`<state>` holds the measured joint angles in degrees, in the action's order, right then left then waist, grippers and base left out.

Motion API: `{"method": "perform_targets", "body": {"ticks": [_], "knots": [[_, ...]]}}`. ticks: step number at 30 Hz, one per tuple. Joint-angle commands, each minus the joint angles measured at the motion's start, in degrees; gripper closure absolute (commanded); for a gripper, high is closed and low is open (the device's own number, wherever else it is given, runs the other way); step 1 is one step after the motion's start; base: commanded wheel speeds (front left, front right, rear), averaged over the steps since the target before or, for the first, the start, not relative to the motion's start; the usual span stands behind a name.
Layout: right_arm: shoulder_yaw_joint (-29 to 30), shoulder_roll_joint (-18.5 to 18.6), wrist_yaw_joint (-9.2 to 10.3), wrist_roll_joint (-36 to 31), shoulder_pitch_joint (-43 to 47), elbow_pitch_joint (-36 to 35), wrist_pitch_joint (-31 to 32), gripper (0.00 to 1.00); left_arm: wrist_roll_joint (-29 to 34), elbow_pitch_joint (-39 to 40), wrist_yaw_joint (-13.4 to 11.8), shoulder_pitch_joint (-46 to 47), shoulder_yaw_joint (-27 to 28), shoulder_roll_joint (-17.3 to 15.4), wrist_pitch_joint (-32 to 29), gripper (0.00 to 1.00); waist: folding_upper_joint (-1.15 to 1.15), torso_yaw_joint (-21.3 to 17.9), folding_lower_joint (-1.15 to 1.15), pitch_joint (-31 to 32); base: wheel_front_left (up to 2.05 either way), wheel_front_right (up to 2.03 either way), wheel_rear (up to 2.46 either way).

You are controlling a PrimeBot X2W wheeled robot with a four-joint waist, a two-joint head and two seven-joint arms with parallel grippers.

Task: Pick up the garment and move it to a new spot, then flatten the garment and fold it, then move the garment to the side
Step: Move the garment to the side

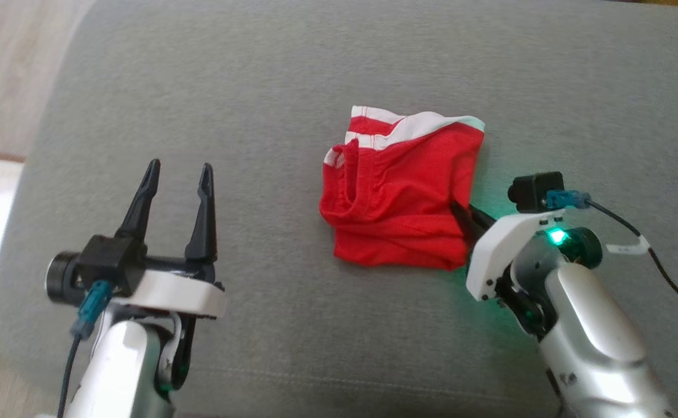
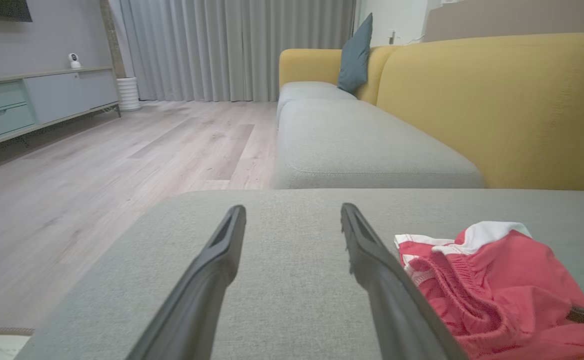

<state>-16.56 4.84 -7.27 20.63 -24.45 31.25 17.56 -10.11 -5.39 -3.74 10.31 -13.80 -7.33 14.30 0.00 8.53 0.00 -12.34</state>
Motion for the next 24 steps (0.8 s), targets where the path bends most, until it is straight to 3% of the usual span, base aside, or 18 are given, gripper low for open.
{"method": "perform_targets", "body": {"ticks": [1,13,24], "knots": [[-1.0,0.6,-0.22,-0.4,0.8,-2.7,-0.8,1.0,0.8,2.3,0.0,0.4,2.6,-0.9,0.7,0.0,0.0,-1.8,0.0,0.4,0.0,0.0,0.0],[3.7,8.4,-0.22,-3.9,10.6,-16.2,0.8,1.0,1.8,4.9,0.9,-0.9,3.4,-2.8,0.7,0.0,0.0,-15.5,0.0,-0.7,0.0,0.0,0.0],[4.1,14.1,-0.22,-6.1,0.9,-15.7,-2.8,1.0,2.5,6.7,1.8,2.0,2.1,-4.2,-0.4,0.0,0.0,-22.0,0.0,-5.1,0.0,0.0,0.0]]}}
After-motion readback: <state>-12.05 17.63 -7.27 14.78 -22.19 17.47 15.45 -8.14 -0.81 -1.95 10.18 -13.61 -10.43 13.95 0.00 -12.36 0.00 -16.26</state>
